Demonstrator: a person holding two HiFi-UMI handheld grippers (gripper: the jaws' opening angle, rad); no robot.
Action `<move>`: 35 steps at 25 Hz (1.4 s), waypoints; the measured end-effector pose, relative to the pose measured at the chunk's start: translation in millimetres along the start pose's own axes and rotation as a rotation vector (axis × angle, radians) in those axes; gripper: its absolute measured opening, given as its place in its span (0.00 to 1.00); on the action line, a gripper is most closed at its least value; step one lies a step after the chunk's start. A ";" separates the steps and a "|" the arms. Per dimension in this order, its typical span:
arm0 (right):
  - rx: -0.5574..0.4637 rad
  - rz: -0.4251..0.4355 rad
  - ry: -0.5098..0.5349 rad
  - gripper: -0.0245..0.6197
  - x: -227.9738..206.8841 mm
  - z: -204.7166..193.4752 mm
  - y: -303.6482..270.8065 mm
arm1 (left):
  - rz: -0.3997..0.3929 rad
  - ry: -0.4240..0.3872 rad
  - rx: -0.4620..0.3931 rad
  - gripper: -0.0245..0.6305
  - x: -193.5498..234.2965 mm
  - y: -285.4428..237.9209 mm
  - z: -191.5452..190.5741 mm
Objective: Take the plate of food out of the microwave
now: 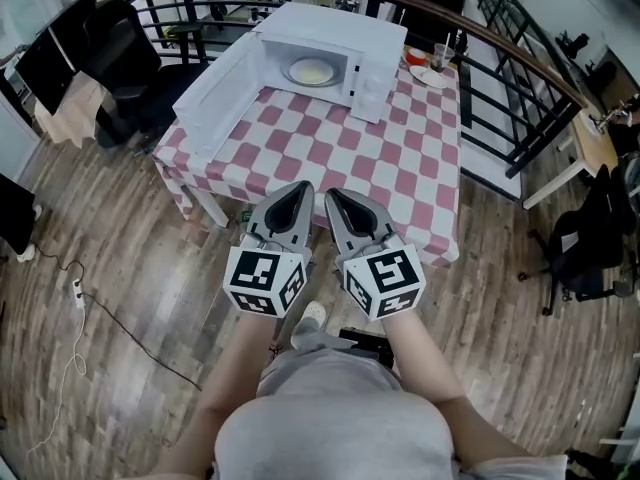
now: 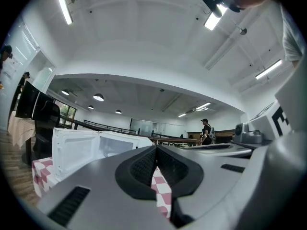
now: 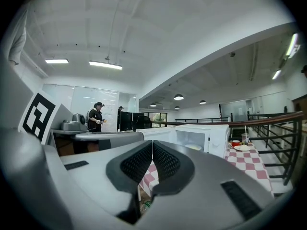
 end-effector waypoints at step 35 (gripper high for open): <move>0.044 -0.016 -0.062 0.08 -107.5 -11.2 -122.7 | 0.030 0.023 0.064 0.04 90.2 -139.7 -1.8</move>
Point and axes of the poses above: the fingertips, and each gripper's own axes: y backward along the fingers, x to its left, z out of its top, the point moved 4 cm from there along y, backward along the fingers, and after that the axes turned 8 degrees about z, right-handed, at the moved point
